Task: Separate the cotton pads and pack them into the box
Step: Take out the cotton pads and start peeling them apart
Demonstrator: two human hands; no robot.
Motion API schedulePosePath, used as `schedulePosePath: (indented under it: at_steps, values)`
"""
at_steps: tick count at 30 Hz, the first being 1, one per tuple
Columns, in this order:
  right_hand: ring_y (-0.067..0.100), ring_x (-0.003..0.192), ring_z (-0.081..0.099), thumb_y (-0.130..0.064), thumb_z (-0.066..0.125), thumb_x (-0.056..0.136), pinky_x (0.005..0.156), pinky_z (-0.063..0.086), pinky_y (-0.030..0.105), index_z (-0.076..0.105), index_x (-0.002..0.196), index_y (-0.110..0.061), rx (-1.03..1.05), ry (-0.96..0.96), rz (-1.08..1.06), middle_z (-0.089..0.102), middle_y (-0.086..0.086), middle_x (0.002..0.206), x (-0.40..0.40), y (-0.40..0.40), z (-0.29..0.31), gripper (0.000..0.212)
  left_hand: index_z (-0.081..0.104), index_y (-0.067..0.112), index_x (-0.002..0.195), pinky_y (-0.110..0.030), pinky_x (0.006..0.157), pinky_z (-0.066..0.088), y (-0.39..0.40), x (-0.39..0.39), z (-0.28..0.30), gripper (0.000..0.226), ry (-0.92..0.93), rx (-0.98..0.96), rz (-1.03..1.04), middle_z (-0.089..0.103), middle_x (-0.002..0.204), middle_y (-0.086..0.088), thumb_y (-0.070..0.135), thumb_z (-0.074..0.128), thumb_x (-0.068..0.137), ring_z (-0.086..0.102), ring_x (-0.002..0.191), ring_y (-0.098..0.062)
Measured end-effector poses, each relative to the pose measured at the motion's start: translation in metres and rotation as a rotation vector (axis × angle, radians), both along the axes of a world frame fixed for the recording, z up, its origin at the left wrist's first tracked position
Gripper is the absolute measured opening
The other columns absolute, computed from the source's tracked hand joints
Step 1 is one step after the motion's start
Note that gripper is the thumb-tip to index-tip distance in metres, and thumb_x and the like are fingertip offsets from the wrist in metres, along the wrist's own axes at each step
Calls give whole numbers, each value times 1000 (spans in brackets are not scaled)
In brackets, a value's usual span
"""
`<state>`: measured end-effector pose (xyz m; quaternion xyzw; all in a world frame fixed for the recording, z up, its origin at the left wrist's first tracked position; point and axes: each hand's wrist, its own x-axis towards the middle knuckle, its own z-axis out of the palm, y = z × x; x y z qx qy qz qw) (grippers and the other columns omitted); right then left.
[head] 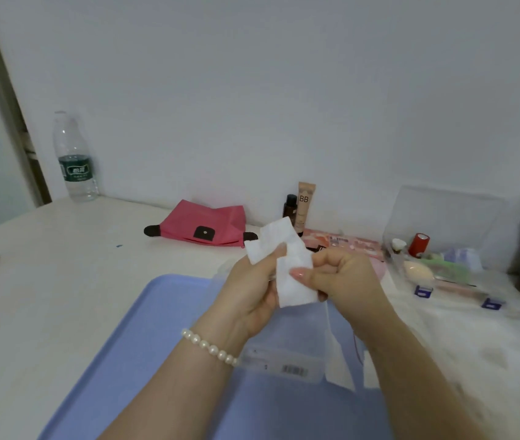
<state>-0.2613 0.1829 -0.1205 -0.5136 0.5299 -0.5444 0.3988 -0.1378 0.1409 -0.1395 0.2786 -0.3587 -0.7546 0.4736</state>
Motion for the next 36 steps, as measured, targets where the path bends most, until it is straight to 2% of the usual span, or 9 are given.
schedulePosePath:
  at_steps: [8,11,17,20,23,28,30,33,36]
  values:
    - [14,49,60,2,78,68,46,49,23,67,68,-5,-2,-19,-18,65,4,57,-4,-6,-3,12,55,-2,116,-43,78,57,-7,11,-4,30,2,66,-45,66,110,-24,18,47,95,67,97,-32]
    - [10,43,57,2,77,69,40,44,20,65,66,-7,24,-11,-18,63,0,51,-1,-7,-5,15,54,-3,118,-45,82,54,-9,14,-8,32,-14,60,-44,64,114,-26,18,46,95,63,105,-35]
    - [5,38,53,-1,77,70,36,40,16,65,70,-4,38,-1,-74,61,-4,47,-2,-11,-9,12,57,-1,111,-46,81,54,-9,15,-10,30,12,58,-91,65,113,-26,21,42,97,66,99,-33]
    - [3,40,55,-2,78,70,37,39,15,66,69,-7,42,28,-97,64,0,55,1,-10,-9,13,58,-1,108,-45,78,56,-8,15,-10,28,15,41,-94,66,109,-25,21,42,98,70,88,-30]
    - [3,41,56,-1,77,70,36,38,15,64,67,-9,42,47,-127,63,2,59,4,-10,-11,16,56,-1,111,-45,76,57,-7,16,-11,28,-2,23,-78,67,108,-24,20,42,98,70,88,-31]
    - [13,61,52,-22,82,67,60,44,29,58,82,-19,13,345,-300,55,-1,70,9,-14,-19,29,56,-1,113,-44,77,56,-6,20,-10,30,-7,-16,-51,68,107,-23,21,42,98,70,89,-30]
    - [13,67,54,-30,82,67,67,47,32,60,81,-19,27,403,-320,57,-3,72,11,-12,-18,28,56,0,113,-45,78,56,-7,22,-9,31,2,-27,-34,68,107,-22,22,41,98,69,93,-32]
    - [12,59,53,-24,83,66,64,47,33,61,59,-18,-21,344,-307,59,-4,61,13,-8,-15,24,55,-1,114,-45,77,56,-8,23,-7,34,31,-7,-42,67,109,-24,25,40,98,68,96,-33]
    - [18,60,55,-10,82,65,65,49,34,62,59,-9,-70,187,-261,63,9,65,10,-7,-10,21,56,-1,113,-42,71,59,-8,24,-5,33,38,30,-35,68,105,-23,25,40,99,70,86,-31]
